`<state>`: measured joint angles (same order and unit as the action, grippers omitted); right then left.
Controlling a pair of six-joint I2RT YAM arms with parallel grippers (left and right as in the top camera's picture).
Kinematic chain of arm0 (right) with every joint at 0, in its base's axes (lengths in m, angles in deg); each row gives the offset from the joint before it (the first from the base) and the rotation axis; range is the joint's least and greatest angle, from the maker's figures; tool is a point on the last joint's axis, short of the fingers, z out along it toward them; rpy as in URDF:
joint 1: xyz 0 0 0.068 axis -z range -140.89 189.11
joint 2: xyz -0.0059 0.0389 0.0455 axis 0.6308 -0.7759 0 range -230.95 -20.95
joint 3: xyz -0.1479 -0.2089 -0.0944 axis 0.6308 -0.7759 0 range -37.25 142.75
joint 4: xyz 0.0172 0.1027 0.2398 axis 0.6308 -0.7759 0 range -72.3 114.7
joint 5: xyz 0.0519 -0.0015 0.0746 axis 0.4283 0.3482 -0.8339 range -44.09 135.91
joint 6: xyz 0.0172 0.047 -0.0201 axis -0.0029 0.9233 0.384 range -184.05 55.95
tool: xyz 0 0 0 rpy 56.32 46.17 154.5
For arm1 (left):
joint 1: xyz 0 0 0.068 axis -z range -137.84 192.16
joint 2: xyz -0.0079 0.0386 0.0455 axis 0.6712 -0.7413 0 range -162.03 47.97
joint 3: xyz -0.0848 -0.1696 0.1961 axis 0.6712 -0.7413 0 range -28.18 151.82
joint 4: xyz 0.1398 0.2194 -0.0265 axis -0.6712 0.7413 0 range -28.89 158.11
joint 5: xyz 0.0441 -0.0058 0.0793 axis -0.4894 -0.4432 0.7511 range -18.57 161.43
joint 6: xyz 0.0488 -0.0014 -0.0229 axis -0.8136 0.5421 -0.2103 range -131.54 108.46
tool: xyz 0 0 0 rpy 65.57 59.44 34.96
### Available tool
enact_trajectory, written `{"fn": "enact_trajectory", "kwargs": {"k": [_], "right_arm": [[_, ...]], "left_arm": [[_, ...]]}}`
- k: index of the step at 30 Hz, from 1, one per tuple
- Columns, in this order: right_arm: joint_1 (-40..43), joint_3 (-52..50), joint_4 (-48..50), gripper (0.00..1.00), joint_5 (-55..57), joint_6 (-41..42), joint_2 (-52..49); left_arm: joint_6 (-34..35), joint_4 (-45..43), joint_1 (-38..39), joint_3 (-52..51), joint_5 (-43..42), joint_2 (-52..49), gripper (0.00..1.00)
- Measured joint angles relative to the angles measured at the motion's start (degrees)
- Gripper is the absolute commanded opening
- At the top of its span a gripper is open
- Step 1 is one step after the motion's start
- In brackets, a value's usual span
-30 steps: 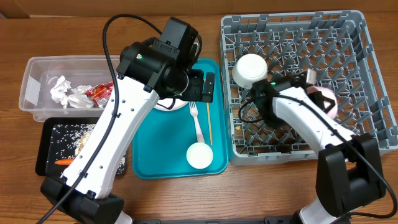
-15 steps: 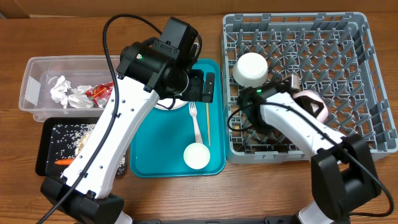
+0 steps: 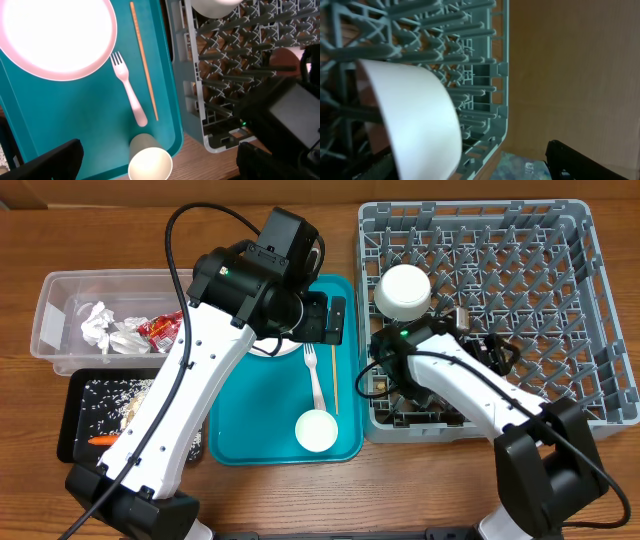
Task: Sort waste into correct bins and load items into the dishwasher
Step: 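Lower the pink bowl into the rack's front-right slots with the right gripper, then open the right gripper and adjust the pink bowl upright in the rack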
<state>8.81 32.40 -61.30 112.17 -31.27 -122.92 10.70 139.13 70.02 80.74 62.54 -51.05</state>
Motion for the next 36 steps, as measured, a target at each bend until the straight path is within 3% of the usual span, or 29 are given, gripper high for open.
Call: {"fn": "enact_trajectory", "kwargs": {"k": [6, 14, 15, 17, 18, 19, 21, 26, 31, 36], "right_arm": [[-4.6, 1.4, 0.8, 0.93, -2.2, -0.4, 2.0], [-4.8, 1.8, 7.6, 0.99, -8.6, -6.3, 14.7], [-3.8, 1.9, 8.6, 0.94, -9.7, -6.8, 16.5], [-0.9, 1.9, 10.5, 0.74, -12.2, -7.5, 20.5], [1.1, 2.0, 11.8, 0.59, -14.1, -8.2, 22.6], [3.0, 2.0, 13.1, 0.34, -15.9, -8.6, 24.4], [7.7, 2.2, 15.4, 0.04, -20.7, -9.9, 27.8], [23.0, 2.4, 20.3, 0.04, -40.2, -12.9, 33.7], [36.2, 2.4, 22.1, 0.04, -57.0, -14.9, 31.8], [39.7, 2.5, 20.3, 0.04, -68.7, -15.2, 24.4]], "left_arm": [[0.0, 0.0, 0.0, 0.0, 0.0, 0.0, 1.00], [0.0, 0.0, 0.0, 0.0, 0.0, 0.0, 1.00], [0.0, 0.0, 0.0, 0.0, 0.0, 0.0, 1.00], [0.0, 0.0, 0.0, 0.0, 0.0, 0.0, 1.00], [0.0, 0.0, 0.0, 0.0, 0.0, 0.0, 1.00], [0.0, 0.0, 0.0, 0.0, 0.0, 0.0, 1.00], [0.0, 0.0, 0.0, 0.0, 0.0, 0.0, 1.00], [0.0, 0.0, 0.0, 0.0, 0.2, 0.0, 1.00], [0.0, 0.0, 0.0, 0.0, 0.2, 0.0, 1.00], [0.0, 0.0, 0.0, 0.0, 0.2, 0.0, 1.00]]}}
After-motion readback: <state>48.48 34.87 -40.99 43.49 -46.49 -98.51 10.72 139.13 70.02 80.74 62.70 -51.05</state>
